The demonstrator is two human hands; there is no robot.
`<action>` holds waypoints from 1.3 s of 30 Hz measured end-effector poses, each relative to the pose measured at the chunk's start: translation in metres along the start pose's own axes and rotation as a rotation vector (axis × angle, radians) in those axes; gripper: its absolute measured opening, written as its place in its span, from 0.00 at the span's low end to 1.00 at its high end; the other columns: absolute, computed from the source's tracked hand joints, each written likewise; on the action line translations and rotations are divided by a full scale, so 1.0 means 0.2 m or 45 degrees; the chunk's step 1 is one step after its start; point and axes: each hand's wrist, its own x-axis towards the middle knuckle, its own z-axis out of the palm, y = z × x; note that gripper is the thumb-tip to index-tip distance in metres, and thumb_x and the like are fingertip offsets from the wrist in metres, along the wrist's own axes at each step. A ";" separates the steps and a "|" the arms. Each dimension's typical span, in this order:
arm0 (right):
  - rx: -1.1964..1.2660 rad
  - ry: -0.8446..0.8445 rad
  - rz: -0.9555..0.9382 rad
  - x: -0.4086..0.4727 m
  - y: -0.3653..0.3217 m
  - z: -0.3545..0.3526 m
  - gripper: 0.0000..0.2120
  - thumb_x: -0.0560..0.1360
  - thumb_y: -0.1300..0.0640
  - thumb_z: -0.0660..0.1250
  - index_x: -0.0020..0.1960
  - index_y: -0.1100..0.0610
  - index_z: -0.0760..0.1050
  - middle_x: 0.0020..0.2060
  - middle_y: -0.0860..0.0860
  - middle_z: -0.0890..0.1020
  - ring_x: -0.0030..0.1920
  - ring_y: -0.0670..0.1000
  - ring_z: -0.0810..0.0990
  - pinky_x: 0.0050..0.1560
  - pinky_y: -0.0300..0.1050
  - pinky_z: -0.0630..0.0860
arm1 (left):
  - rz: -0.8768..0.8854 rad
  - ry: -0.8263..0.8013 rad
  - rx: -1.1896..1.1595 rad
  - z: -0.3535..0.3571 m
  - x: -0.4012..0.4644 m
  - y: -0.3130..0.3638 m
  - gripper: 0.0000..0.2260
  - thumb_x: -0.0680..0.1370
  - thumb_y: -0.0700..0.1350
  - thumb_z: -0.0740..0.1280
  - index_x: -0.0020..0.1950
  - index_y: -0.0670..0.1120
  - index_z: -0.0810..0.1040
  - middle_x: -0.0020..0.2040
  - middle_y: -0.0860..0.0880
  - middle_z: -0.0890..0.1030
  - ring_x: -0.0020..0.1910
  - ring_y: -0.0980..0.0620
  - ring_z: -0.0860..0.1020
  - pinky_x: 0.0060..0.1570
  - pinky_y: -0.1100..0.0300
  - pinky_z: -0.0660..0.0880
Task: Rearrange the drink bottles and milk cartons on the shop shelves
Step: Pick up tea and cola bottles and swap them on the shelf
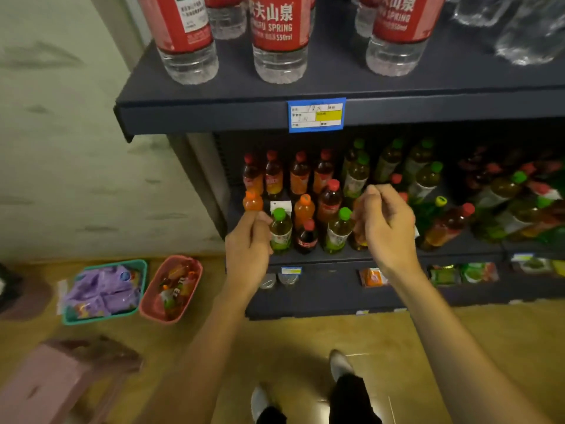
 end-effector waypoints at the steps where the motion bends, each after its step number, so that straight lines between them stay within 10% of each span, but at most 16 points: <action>1: -0.013 0.035 0.014 -0.03 -0.01 0.02 0.17 0.84 0.54 0.56 0.39 0.59 0.71 0.31 0.60 0.75 0.30 0.60 0.74 0.30 0.56 0.71 | -0.010 -0.023 -0.023 -0.02 0.00 -0.03 0.10 0.83 0.39 0.56 0.47 0.45 0.76 0.32 0.49 0.73 0.28 0.59 0.71 0.29 0.68 0.69; 28: -0.020 -0.004 0.143 -0.01 0.08 0.12 0.05 0.82 0.60 0.61 0.52 0.55 0.75 0.33 0.52 0.80 0.30 0.42 0.77 0.28 0.32 0.71 | -0.149 -0.011 0.066 0.07 0.08 -0.32 0.06 0.84 0.46 0.59 0.56 0.47 0.75 0.40 0.52 0.79 0.27 0.59 0.75 0.31 0.66 0.72; 33: -0.032 -0.028 0.155 0.07 0.14 0.09 0.06 0.82 0.58 0.60 0.53 0.54 0.76 0.33 0.53 0.80 0.29 0.49 0.77 0.27 0.43 0.74 | -0.134 0.056 0.153 0.13 0.13 -0.35 0.09 0.82 0.35 0.55 0.56 0.44 0.73 0.44 0.50 0.78 0.30 0.57 0.76 0.30 0.70 0.71; 39: -0.068 -0.022 0.171 0.13 0.27 0.04 0.08 0.82 0.57 0.60 0.50 0.48 0.76 0.33 0.52 0.81 0.32 0.48 0.79 0.33 0.47 0.75 | -0.224 0.043 0.348 0.19 0.22 -0.46 0.09 0.80 0.38 0.62 0.58 0.48 0.74 0.47 0.48 0.80 0.39 0.47 0.80 0.39 0.52 0.78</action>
